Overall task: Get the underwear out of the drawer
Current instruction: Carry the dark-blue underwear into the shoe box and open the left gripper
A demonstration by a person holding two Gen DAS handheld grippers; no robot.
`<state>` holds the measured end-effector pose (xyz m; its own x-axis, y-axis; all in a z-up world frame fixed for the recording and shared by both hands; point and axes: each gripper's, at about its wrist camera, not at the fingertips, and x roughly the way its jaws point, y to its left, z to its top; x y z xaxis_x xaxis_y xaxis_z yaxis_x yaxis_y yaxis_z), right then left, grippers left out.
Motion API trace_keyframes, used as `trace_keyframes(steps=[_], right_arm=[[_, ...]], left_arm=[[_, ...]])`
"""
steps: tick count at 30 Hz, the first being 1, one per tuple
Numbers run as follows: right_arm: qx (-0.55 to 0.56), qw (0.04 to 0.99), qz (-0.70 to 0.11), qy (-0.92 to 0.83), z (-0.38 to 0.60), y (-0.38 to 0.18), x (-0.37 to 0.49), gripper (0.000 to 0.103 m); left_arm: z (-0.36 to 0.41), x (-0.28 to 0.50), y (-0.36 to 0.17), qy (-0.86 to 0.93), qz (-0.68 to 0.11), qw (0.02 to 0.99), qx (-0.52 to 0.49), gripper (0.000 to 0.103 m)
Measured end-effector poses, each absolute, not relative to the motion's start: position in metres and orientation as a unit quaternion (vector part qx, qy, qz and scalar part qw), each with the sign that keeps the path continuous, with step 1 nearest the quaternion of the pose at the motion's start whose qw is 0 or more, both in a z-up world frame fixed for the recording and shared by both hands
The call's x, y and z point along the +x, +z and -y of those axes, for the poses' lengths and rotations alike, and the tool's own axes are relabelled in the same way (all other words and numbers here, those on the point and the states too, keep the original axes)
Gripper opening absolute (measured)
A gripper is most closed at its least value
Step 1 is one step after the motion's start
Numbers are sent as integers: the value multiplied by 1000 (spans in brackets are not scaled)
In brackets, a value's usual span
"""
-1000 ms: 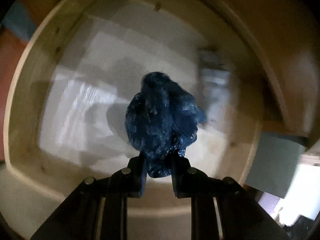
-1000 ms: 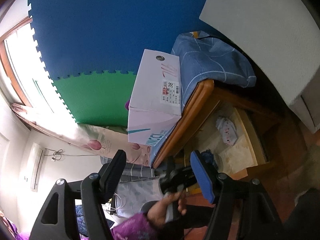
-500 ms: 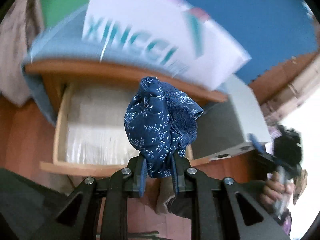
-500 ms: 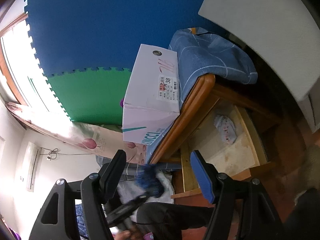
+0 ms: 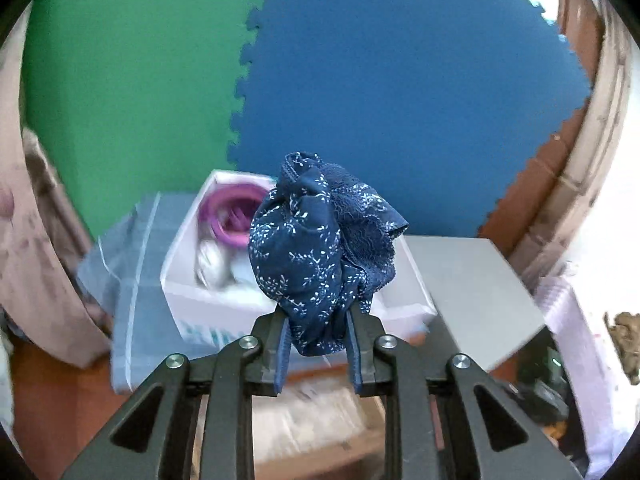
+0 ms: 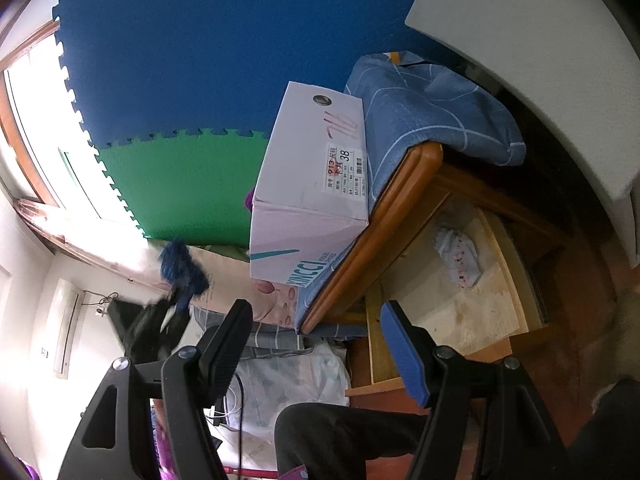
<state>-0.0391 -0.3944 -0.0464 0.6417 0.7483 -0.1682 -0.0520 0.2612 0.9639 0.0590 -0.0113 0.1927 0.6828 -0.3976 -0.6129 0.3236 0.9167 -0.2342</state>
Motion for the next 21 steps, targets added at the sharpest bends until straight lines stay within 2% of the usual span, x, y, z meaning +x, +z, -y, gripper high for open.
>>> trace_keyframes(steps=[7,13,15,17,18,20,21], right_arm=[[533,730,-328,275,393,-46,-38,69],[530,731,-334,271,393,-47,-37,69],[526,733,-337,270,391,-47,-36,69],[520,736,-341,268,390,-47,-35,69],[518,737,-342,267,389,-47,-35,69],[513,740,-346,264,387,-47,-34,68],[512,740,-347,264,387,-47,-34,69]], left_arm=[[9,134,158,-142,-378,914,-32,22],[12,147,122,-121,-394,911,-21,26],[11,152,115,-117,-396,911,-19,34],[11,155,111,-111,-395,912,-12,52],[12,156,110,-105,-392,914,-6,57],[12,153,108,-88,-381,920,9,81],[13,150,109,-77,-373,925,17,86]])
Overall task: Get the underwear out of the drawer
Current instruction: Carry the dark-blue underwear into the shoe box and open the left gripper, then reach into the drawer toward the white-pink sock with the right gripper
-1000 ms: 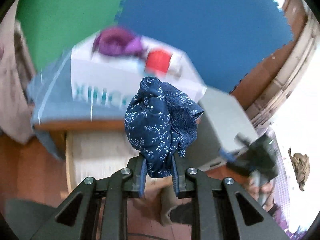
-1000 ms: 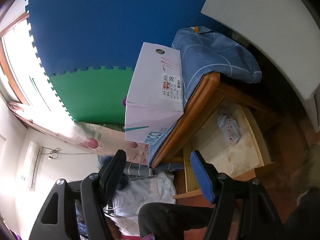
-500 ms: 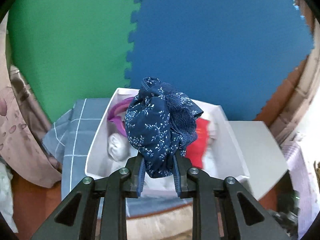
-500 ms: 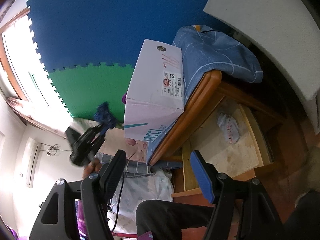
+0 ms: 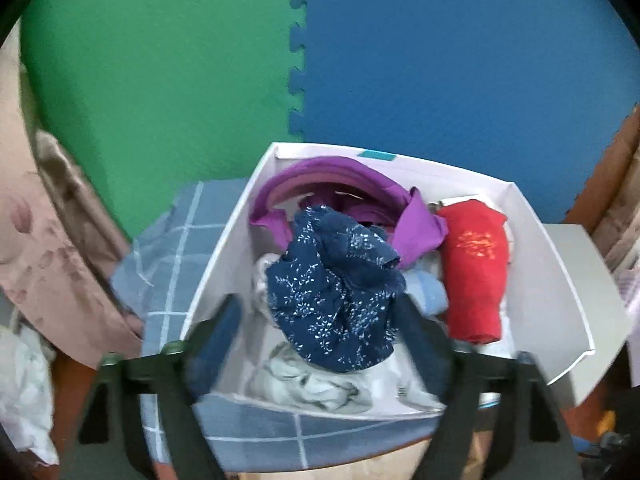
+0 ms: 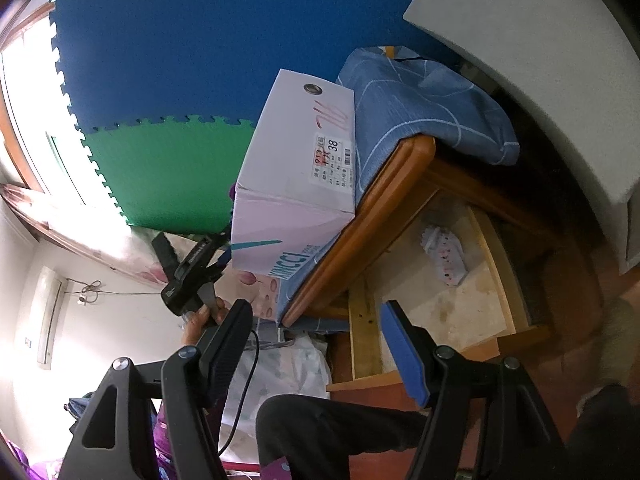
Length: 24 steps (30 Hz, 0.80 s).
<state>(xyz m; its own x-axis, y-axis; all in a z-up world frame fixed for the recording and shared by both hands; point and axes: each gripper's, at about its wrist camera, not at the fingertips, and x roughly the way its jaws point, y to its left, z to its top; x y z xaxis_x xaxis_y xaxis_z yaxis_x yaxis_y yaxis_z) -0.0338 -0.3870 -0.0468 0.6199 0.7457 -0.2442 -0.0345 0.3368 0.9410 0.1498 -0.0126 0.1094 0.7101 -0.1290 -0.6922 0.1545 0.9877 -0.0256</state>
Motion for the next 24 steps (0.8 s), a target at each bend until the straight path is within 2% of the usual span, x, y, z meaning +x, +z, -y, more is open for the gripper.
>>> trace_keyframes(steps=[1,5,8,11,17,24], right_arm=[[510,741,-349,263,386,-47,-34,69],[475,759,-359,263,377,-41,-33,69],[397,800,-364,263,358,-27,-35,69],[248,845,-397,258,312,-12,-34,69],[46,845,-456,275,225,-28,-20,69],[14,831,-498,250,185,-61,24,68]], left_arm=[[13,143,111,-66,-360,930,26,93],[14,120,121,-35,-324,944,49,102],[13,99,128,-23,-305,950,59,102],[9,81,135,-25,-298,952,57,102],[-4,55,140,-23,-297,953,53,102],[-20,43,133,-7,-304,951,53,102]])
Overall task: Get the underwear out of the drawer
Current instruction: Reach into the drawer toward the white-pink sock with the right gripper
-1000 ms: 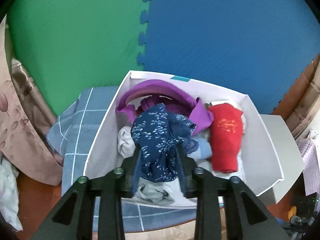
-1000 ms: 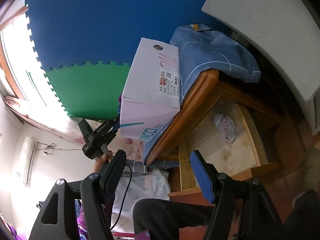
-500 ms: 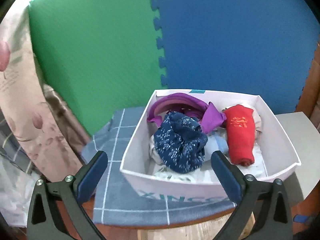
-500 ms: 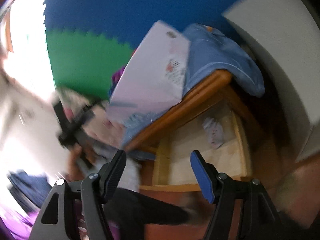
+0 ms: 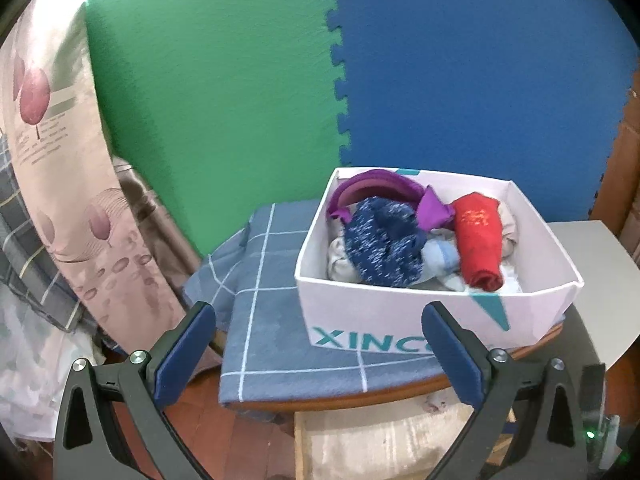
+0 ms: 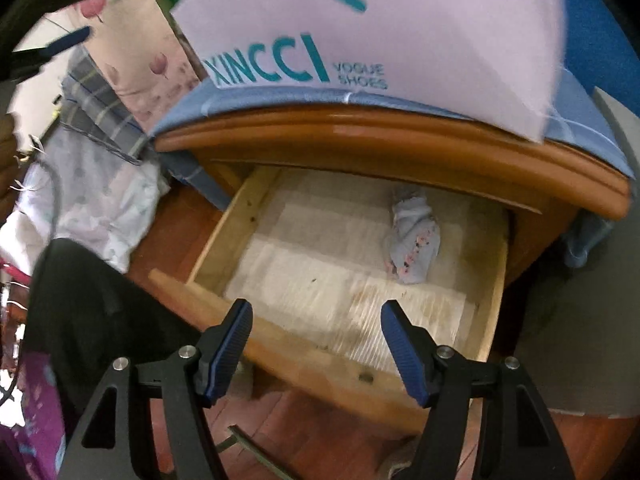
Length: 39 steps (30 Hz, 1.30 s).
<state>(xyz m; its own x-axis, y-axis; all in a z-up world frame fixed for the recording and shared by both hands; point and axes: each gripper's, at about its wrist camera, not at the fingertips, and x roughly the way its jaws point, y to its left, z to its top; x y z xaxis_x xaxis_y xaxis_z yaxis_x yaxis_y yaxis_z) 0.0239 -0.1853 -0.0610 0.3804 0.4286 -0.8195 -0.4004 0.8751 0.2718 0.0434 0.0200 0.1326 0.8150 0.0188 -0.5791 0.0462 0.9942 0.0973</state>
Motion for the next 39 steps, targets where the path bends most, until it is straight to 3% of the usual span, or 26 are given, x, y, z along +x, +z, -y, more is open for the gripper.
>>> trace_keyframes(steps=[14,26,31,37,39], right_arm=[[-150,797,-543,218,132,-126,85,68],[-349,805,-431,208,100,-154,92,68],[-478,744,-412,219,93,-190,72,69],[-483,749,-406,200,95,-192,88,66],[-534,731,-381,189,88,-207,79,71]], left_arm=[[-74,48,66,40,-361,932,8,102],[-100,63,48,61,-393,917,-18,102],[-101,63,47,62,-394,917,-10,102],[-100,64,45,56,-397,916,-14,102],[-98,65,44,55,-400,915,-8,102]])
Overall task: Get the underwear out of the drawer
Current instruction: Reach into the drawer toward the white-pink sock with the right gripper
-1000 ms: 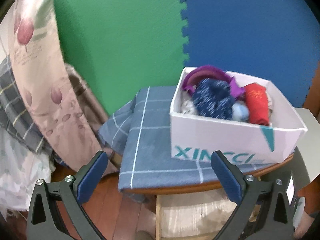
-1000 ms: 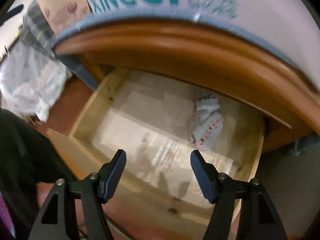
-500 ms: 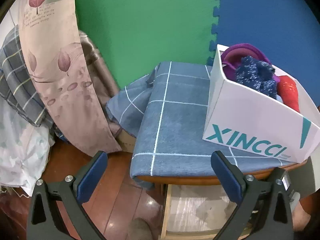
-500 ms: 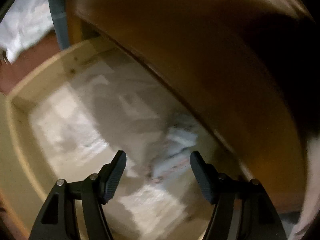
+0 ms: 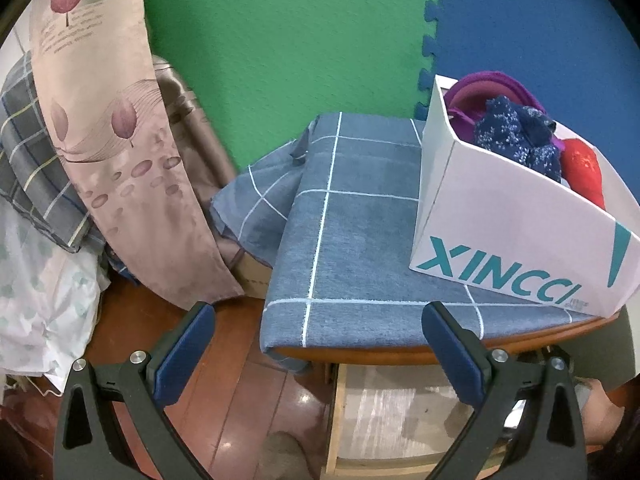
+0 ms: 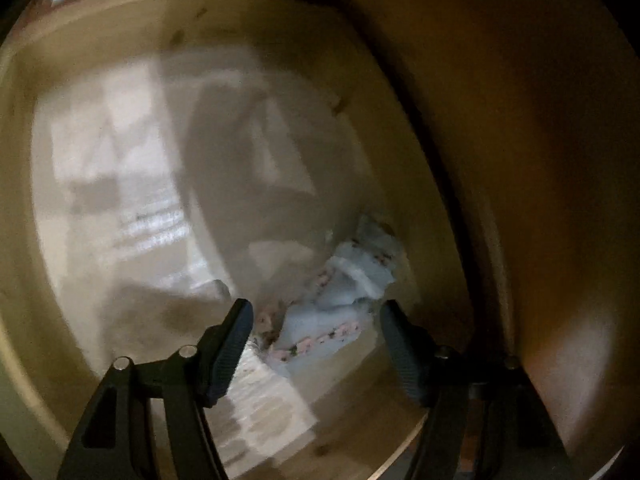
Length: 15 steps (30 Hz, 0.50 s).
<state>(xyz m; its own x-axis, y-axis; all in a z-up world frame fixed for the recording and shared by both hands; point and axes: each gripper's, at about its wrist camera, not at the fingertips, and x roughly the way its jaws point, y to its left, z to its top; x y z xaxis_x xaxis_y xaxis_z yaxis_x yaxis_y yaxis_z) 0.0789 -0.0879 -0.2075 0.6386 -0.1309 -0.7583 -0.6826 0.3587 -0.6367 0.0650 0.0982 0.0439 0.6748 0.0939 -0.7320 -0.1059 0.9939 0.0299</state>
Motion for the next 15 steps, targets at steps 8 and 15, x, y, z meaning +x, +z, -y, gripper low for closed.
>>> trace_keyframes(steps=[8,15], right_arm=[[-482,717,-465,196,98,-221,101,62],[-513,688,-463,224,93,-223,74,4]], left_arm=[[-97,70,34,49,-417,908,9,102],[-101,73,29,40,-429,903,0,102]])
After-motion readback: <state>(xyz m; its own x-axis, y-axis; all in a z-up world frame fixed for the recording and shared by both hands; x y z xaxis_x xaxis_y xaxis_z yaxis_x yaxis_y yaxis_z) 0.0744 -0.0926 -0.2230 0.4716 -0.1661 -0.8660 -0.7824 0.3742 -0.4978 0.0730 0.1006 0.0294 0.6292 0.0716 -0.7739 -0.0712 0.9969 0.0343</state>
